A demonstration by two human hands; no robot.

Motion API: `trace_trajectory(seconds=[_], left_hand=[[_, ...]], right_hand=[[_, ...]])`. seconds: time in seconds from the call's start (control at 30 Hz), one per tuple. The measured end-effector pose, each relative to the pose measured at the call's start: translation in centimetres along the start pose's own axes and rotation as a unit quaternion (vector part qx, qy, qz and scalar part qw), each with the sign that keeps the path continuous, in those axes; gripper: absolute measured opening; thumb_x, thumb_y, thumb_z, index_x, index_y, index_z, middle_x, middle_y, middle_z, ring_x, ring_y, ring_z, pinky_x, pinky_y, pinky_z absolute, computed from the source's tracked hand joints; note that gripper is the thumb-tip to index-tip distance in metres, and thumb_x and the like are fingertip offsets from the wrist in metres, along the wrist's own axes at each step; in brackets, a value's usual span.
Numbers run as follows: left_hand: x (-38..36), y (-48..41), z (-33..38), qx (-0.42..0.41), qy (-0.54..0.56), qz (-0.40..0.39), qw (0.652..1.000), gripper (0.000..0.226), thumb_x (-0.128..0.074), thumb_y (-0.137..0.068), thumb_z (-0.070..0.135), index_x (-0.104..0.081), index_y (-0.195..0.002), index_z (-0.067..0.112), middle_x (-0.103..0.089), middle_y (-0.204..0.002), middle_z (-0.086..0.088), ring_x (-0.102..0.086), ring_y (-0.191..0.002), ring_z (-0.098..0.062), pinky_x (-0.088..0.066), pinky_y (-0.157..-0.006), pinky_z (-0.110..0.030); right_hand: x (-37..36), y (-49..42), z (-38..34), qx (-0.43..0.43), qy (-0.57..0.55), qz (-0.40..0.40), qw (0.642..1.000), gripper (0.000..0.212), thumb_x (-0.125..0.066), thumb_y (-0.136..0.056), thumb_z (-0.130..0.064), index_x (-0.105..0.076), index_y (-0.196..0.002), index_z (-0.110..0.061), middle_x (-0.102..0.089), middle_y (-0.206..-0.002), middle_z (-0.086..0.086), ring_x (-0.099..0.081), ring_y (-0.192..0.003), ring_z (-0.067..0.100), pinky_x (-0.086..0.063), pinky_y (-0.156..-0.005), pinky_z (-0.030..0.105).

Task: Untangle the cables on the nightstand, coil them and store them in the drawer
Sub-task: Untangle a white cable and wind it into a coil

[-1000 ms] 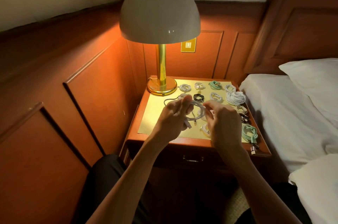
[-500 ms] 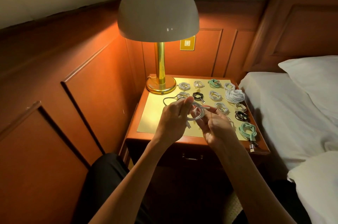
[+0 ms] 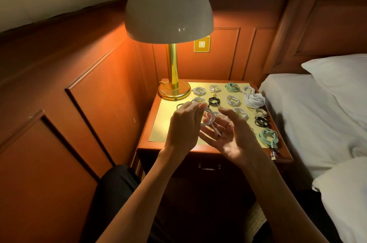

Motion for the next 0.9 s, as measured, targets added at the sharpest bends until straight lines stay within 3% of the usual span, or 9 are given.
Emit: trace_trajectory(seconds=[0.17, 0.3, 0.43, 0.53, 0.6, 0.67, 0.73, 0.8, 0.9], left_hand=[[-0.2, -0.1, -0.8, 0.001, -0.006, 0.021, 1.0, 0.029, -0.051, -0.103, 0.024, -0.072, -0.094, 0.005, -0.061, -0.074, 0.004, -0.05, -0.063, 0.0, -0.032, -0.054, -0.002], [-0.1, -1.1, -3.0, 0.135, 0.059, 0.006, 0.989, 0.037, -0.044, -0.106, 0.03, -0.063, -0.079, 0.013, -0.049, -0.059, 0.012, -0.044, -0.047, -0.002, -0.033, -0.047, -0.009], [-1.6, -1.3, -4.6, 0.303, 0.267, -0.086, 0.911, 0.042, -0.039, -0.106, 0.041, -0.058, -0.074, 0.022, -0.051, -0.052, 0.013, -0.043, -0.047, -0.004, -0.037, -0.051, -0.028], [-2.6, -1.1, -4.1, 0.363, 0.359, -0.139, 0.849, 0.042, -0.038, -0.106, 0.041, -0.055, -0.076, 0.017, -0.048, -0.056, 0.01, -0.039, -0.049, -0.007, -0.036, -0.048, -0.023], [-2.8, -1.0, -3.8, 0.395, 0.368, -0.184, 0.821, 0.043, -0.039, -0.106, 0.041, -0.05, -0.072, 0.018, -0.044, -0.055, 0.007, -0.037, -0.048, -0.009, -0.033, -0.046, -0.021], [-2.7, -0.5, -3.8, 0.424, 0.367, -0.21, 0.801, 0.044, -0.04, -0.106, 0.043, -0.049, -0.07, 0.02, -0.042, -0.052, 0.007, -0.035, -0.045, -0.008, -0.027, -0.045, -0.021], [-3.0, 0.2, -3.4, 0.446, 0.403, -0.215, 0.769, 0.044, -0.04, -0.105, 0.045, -0.049, -0.07, 0.02, -0.041, -0.052, 0.008, -0.033, -0.046, -0.007, -0.025, -0.044, -0.02], [-3.2, 0.6, -2.8, 0.45, 0.423, -0.212, 0.758, 0.043, -0.04, -0.105, 0.044, -0.051, -0.073, 0.018, -0.043, -0.054, 0.007, -0.035, -0.048, -0.007, -0.027, -0.044, -0.02], [-3.4, 0.9, -2.3, 0.426, 0.39, -0.206, 0.79, 0.043, -0.037, -0.105, 0.046, -0.053, -0.077, 0.017, -0.048, -0.062, 0.004, -0.039, -0.052, -0.007, -0.03, -0.047, -0.021]], right_hand=[[0.4, 0.4, -1.2, 0.053, 0.197, -0.002, 0.979, 0.043, -0.073, -0.074, -0.007, -0.066, -0.115, 0.001, -0.074, -0.102, 0.022, -0.075, -0.087, 0.032, -0.063, -0.07, 0.033], [0.4, 1.2, -1.0, 0.053, 0.302, -0.052, 0.95, 0.041, -0.073, -0.076, -0.014, -0.067, -0.113, 0.002, -0.075, -0.1, 0.019, -0.074, -0.092, 0.033, -0.063, -0.074, 0.034], [0.2, 1.5, -0.7, 0.03, 0.272, -0.101, 0.956, 0.029, -0.071, -0.084, -0.01, -0.069, -0.11, 0.003, -0.074, -0.105, 0.02, -0.073, -0.096, 0.033, -0.061, -0.079, 0.034], [0.6, 1.4, -1.4, 0.039, 0.296, -0.11, 0.948, 0.027, -0.07, -0.084, -0.012, -0.071, -0.108, 0.0, -0.075, -0.104, 0.016, -0.073, -0.098, 0.027, -0.06, -0.084, 0.034], [1.4, 1.0, -1.8, 0.101, 0.423, -0.066, 0.898, 0.018, -0.074, -0.082, -0.014, -0.076, -0.099, -0.012, -0.076, -0.103, 0.004, -0.071, -0.1, 0.014, -0.057, -0.089, 0.031], [2.1, 0.5, -2.1, 0.206, 0.559, 0.036, 0.803, 0.014, -0.079, -0.08, -0.017, -0.079, -0.091, -0.025, -0.071, -0.1, -0.007, -0.064, -0.099, 0.003, -0.052, -0.083, 0.021], [2.1, 0.3, -1.9, 0.317, 0.573, 0.1, 0.749, 0.018, -0.08, -0.081, -0.013, -0.08, -0.094, -0.025, -0.071, -0.093, -0.013, -0.064, -0.09, -0.004, -0.053, -0.074, 0.014], [1.9, -0.3, -1.3, 0.371, 0.526, 0.123, 0.755, 0.021, -0.075, -0.085, -0.006, -0.078, -0.098, -0.022, -0.076, -0.09, -0.011, -0.068, -0.082, -0.007, -0.057, -0.074, 0.016], [1.7, -1.5, -0.5, 0.333, 0.348, 0.148, 0.864, 0.024, -0.065, -0.092, -0.002, -0.073, -0.095, -0.024, -0.078, -0.088, -0.001, -0.075, -0.081, 0.011, -0.062, -0.073, 0.029]])
Point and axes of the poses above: each hand's wrist, its own y-axis away from the middle knuckle, its own x-axis out of the back of the hand, z = x × y, the point moved 4 cm from there along -y, towards the middle knuckle
